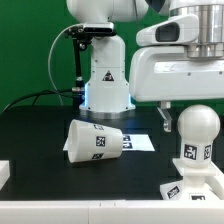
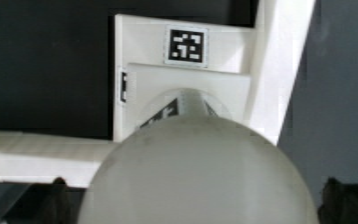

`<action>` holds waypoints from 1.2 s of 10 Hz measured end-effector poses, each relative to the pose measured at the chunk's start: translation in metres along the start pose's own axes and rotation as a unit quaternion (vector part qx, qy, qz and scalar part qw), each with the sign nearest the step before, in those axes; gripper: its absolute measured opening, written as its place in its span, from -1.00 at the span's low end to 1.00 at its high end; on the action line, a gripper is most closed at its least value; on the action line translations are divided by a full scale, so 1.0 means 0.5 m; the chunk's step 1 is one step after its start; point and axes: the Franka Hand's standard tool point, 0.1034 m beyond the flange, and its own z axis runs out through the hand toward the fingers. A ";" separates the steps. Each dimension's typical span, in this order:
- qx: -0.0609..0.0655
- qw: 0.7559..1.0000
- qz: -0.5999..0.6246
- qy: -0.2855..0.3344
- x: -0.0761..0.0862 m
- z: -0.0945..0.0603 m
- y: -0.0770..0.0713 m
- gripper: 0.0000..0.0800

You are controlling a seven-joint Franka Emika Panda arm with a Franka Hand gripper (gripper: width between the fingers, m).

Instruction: Assemble lamp

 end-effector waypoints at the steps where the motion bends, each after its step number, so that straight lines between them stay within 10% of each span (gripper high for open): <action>1: -0.008 0.997 -0.077 0.002 0.004 0.002 -0.003 0.75; 8: -0.007 0.997 0.078 0.019 0.010 0.004 -0.002 0.43; 12: 0.005 0.936 0.349 0.039 0.010 0.006 0.011 0.44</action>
Offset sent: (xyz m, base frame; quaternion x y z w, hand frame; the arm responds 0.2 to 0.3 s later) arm 0.0000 0.0000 0.0000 0.0000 0.0000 0.0650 0.9979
